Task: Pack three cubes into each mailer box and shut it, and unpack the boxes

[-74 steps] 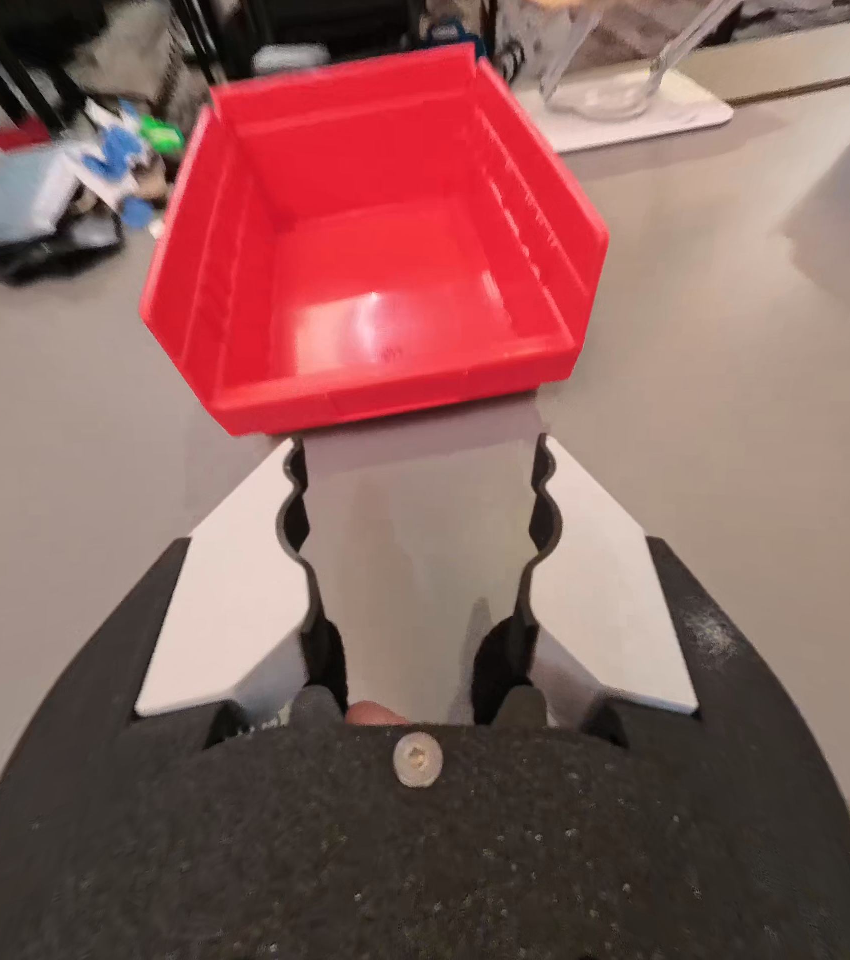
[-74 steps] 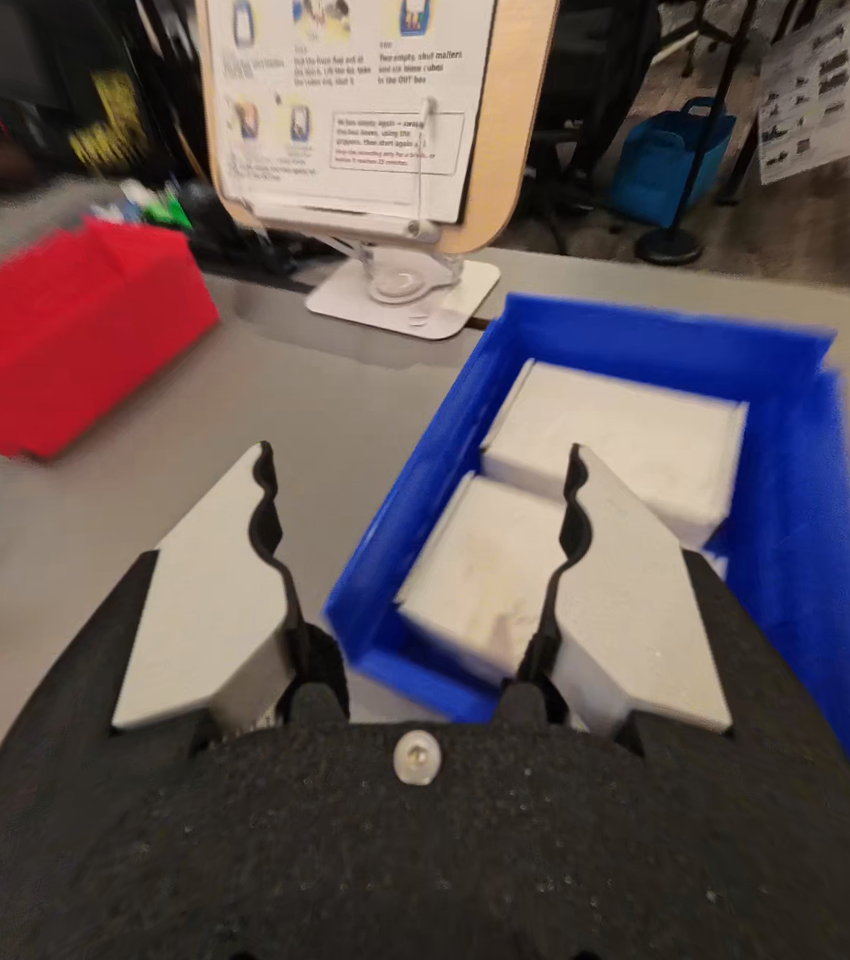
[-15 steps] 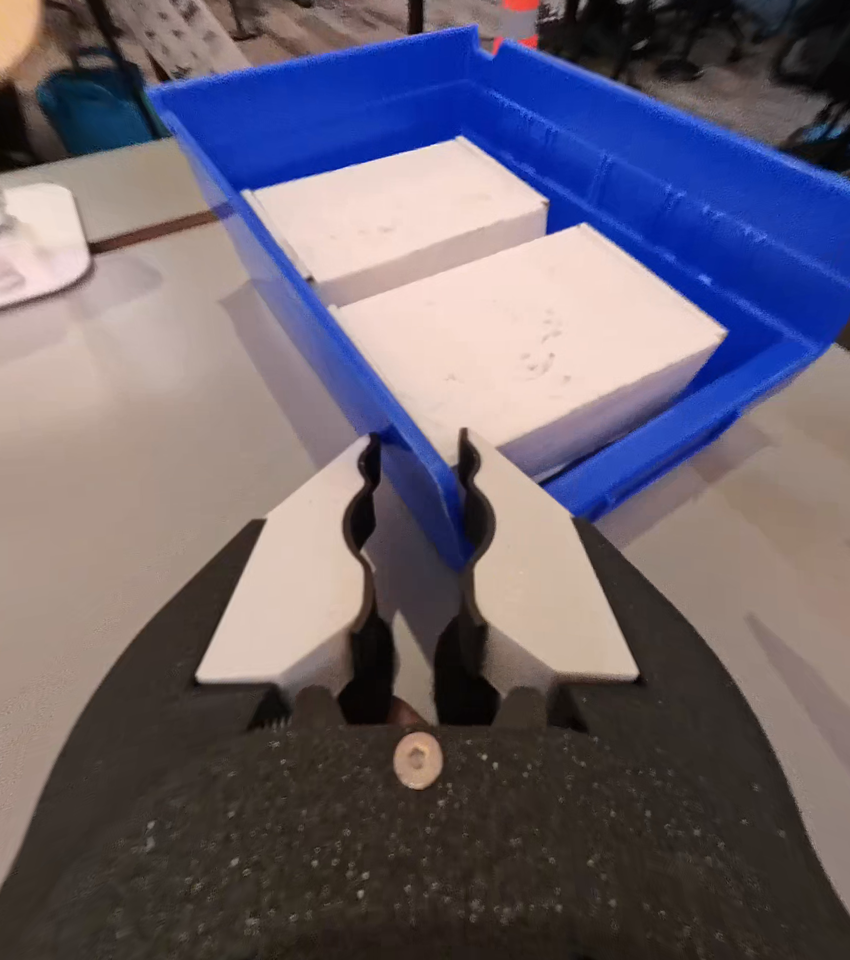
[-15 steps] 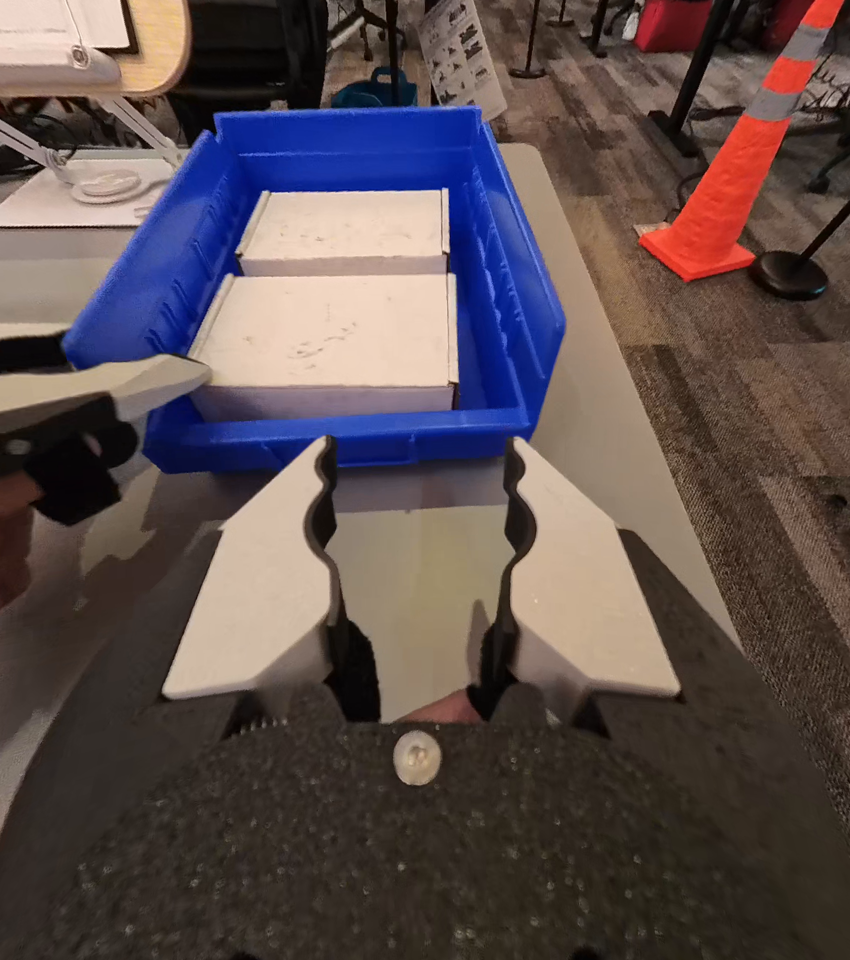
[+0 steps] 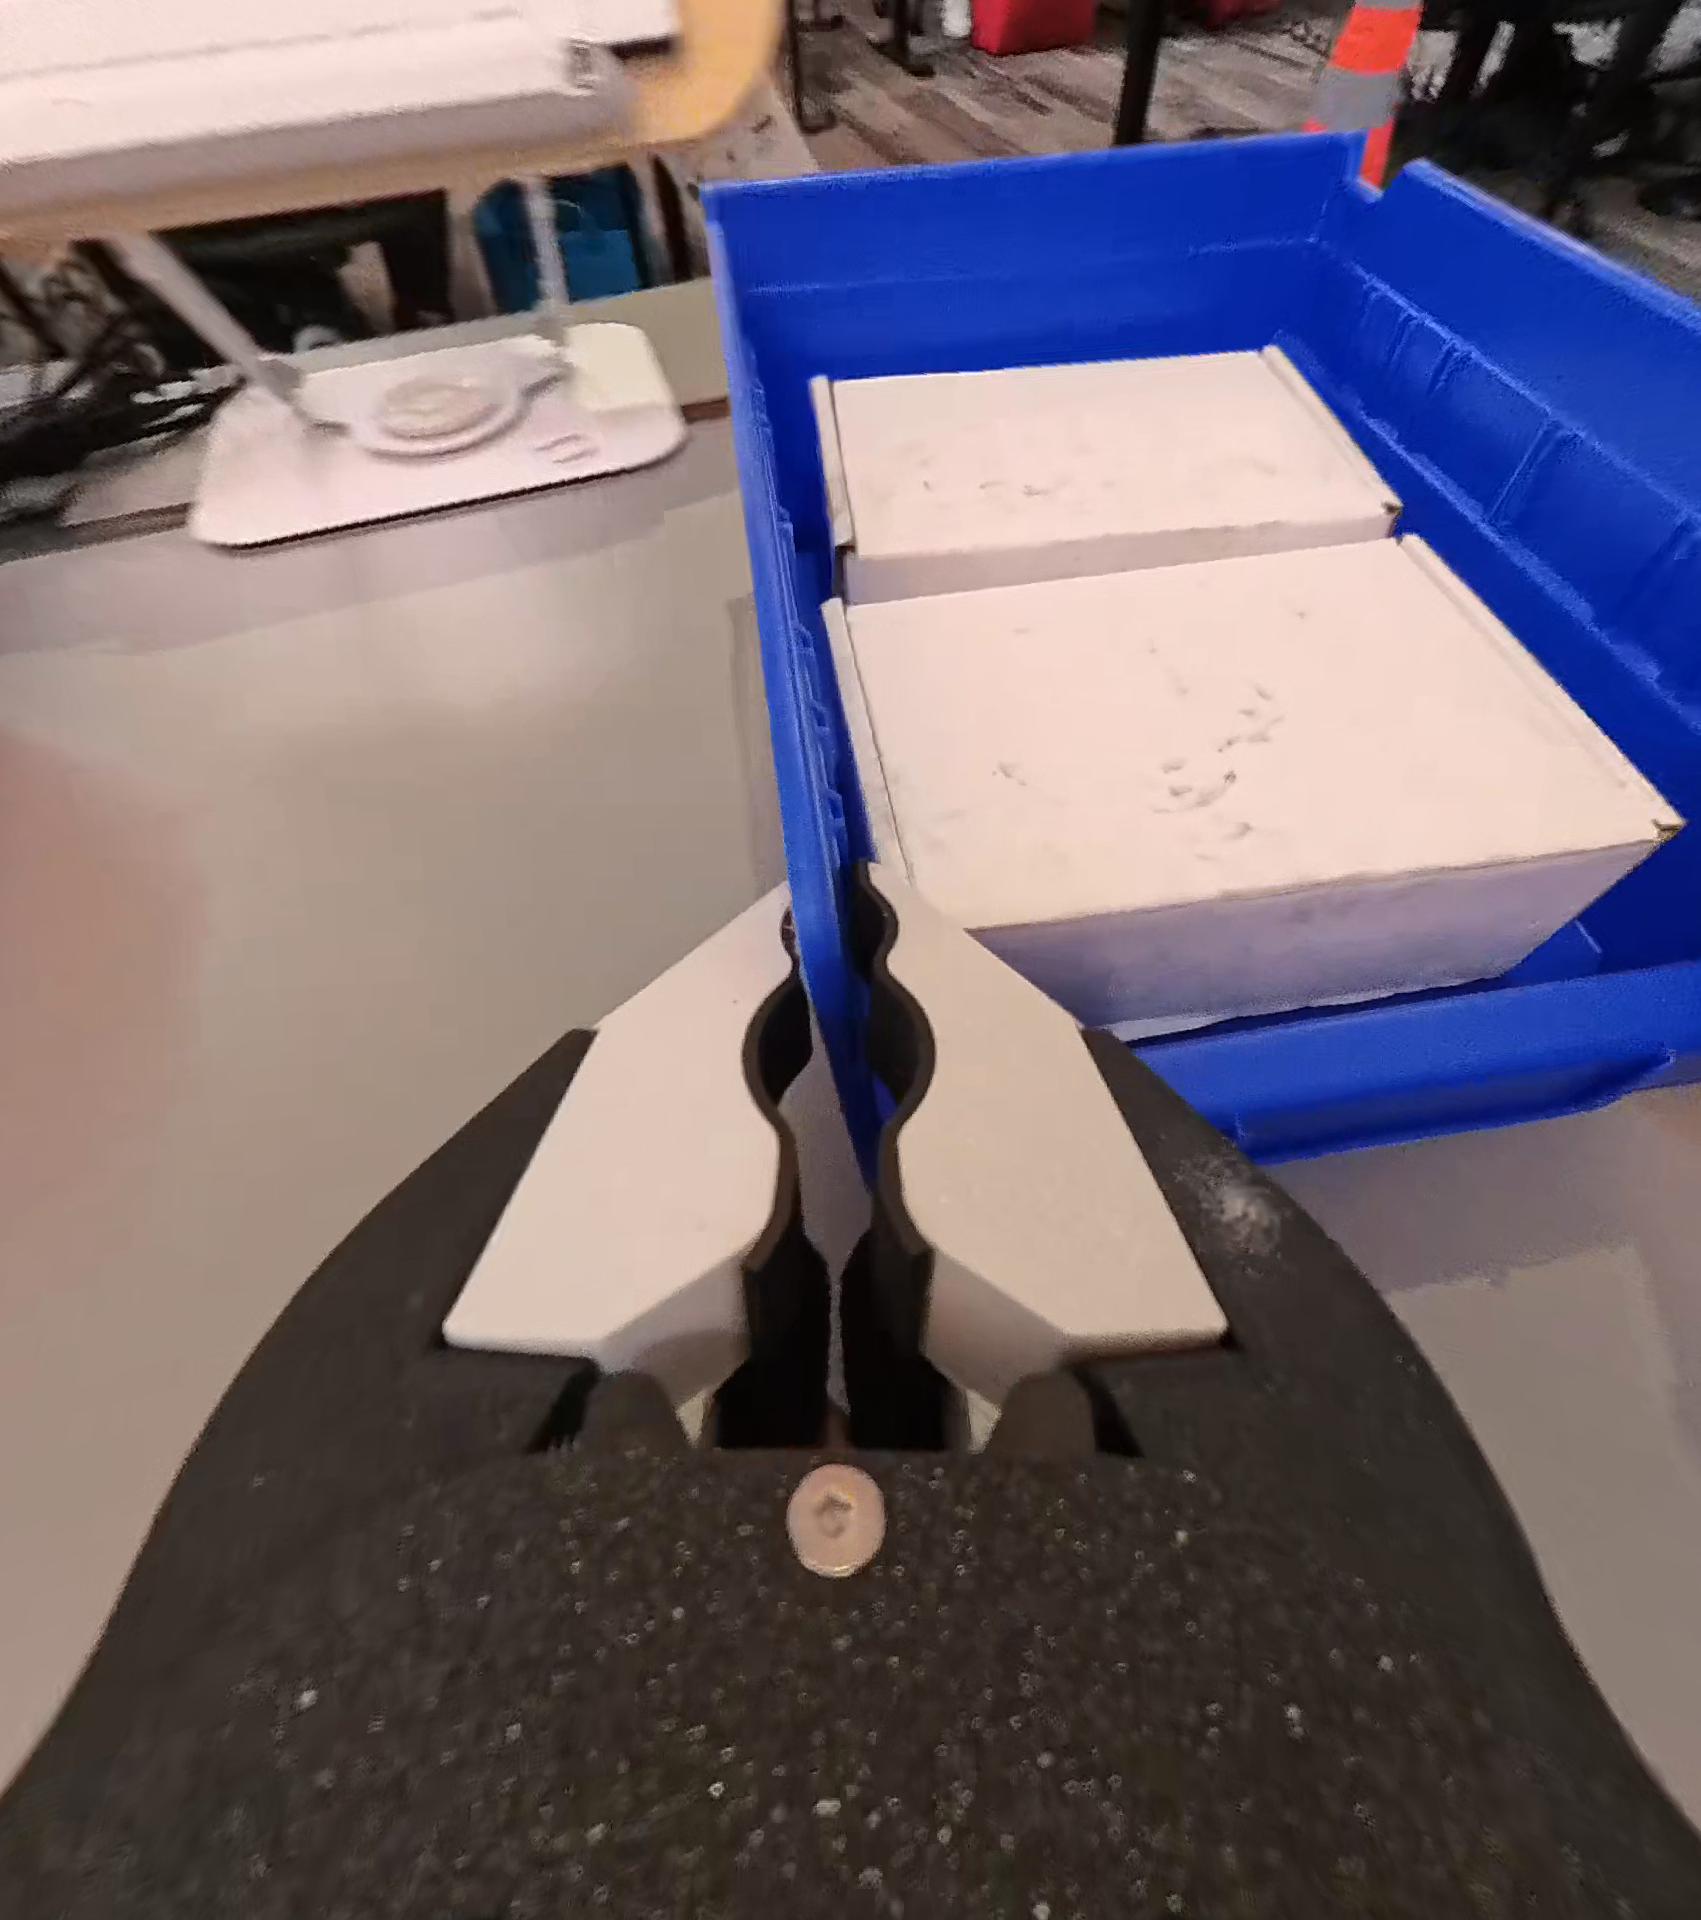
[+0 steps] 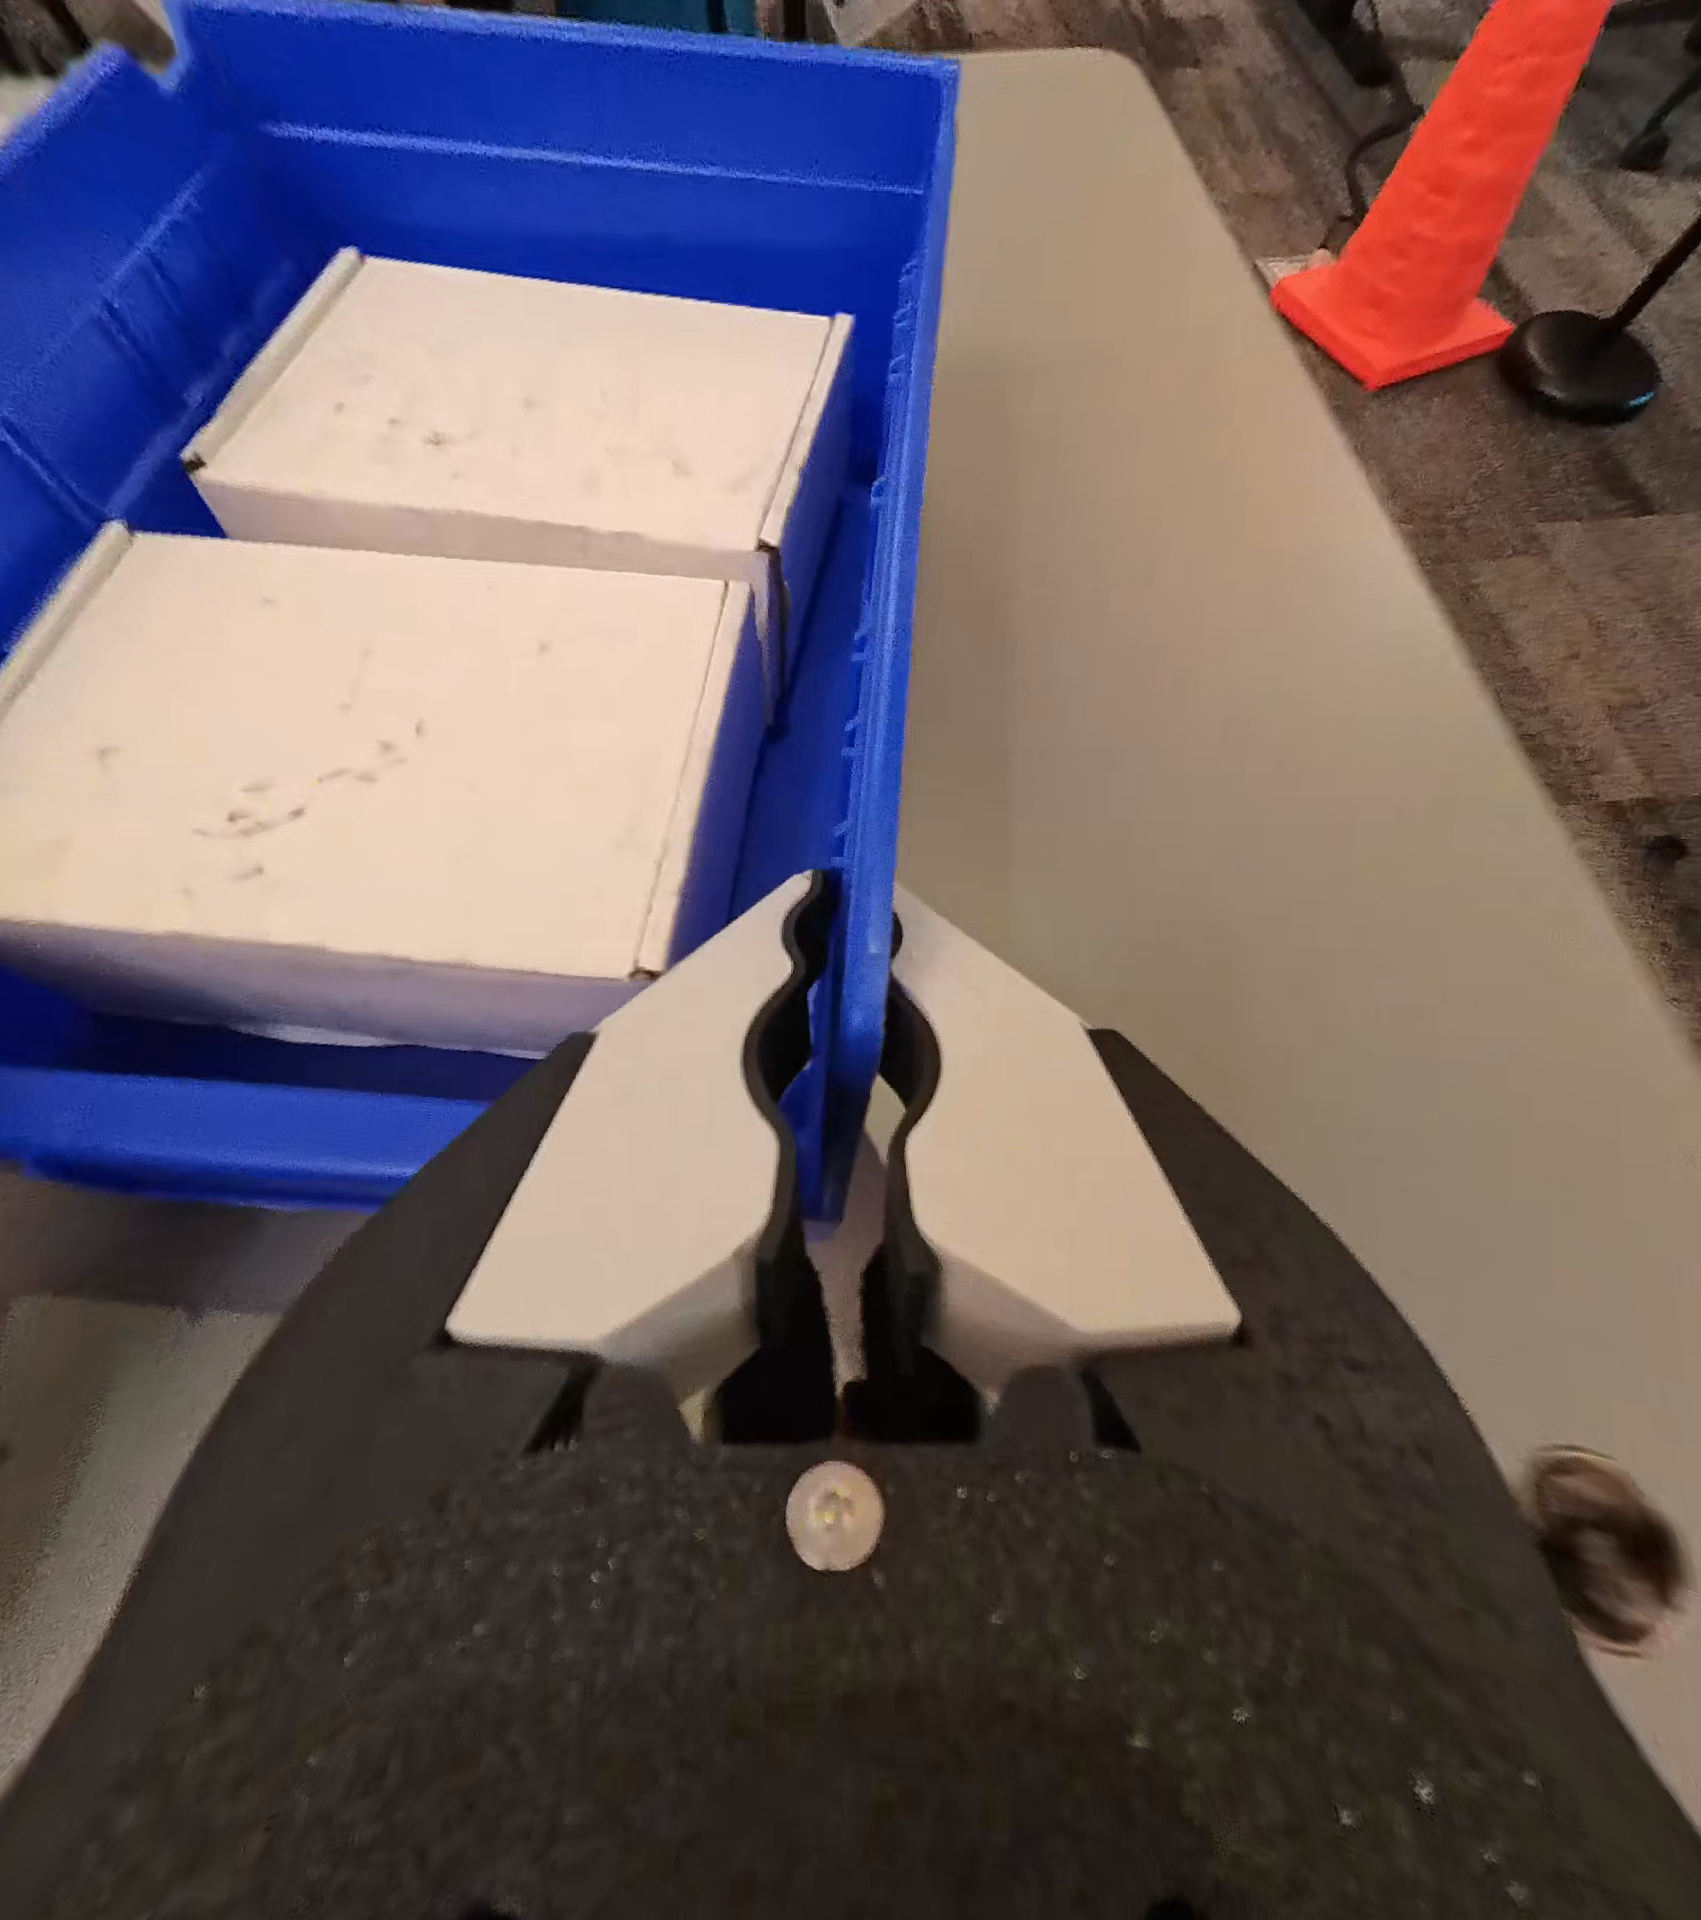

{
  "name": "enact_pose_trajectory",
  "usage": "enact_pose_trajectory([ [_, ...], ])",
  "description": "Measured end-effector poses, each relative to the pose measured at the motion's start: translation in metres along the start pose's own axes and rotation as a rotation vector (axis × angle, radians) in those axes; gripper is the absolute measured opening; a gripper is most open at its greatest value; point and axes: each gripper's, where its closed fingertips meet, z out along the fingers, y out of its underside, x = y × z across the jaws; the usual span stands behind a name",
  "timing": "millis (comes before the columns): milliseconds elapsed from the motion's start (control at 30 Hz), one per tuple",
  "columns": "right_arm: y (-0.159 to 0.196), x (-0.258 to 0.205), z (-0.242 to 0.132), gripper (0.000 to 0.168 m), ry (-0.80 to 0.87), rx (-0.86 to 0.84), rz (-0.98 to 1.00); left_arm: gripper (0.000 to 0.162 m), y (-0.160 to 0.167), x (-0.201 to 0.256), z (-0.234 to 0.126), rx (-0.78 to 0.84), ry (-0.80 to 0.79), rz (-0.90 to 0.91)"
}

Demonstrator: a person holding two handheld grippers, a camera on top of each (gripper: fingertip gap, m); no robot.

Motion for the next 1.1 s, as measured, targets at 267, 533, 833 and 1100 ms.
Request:
enact_pose_trajectory([
  [267,-0.037,-0.176,0.01,0.003,-0.189,0.08,-0.061,0.0,-0.003,-0.171,-0.047,0.028,-0.182,-0.024],
  [533,-0.016,-0.25,0.038,0.003,-0.202,0.061,-0.076,0.002,0.043,-0.229,-0.034,-0.095,-0.131,-0.057],
  [833,-0.037,-0.238,-0.016,0.029,-0.392,0.278,0.016,0.036,-0.013,-0.25,-0.163,0.117,0.273,-0.343],
  [1100,-0.002,-0.376,-0.09,0.033,-0.797,0.276,-0.047,0.039,0.057,-0.47,-0.129,-0.011,-0.165,-0.428],
])
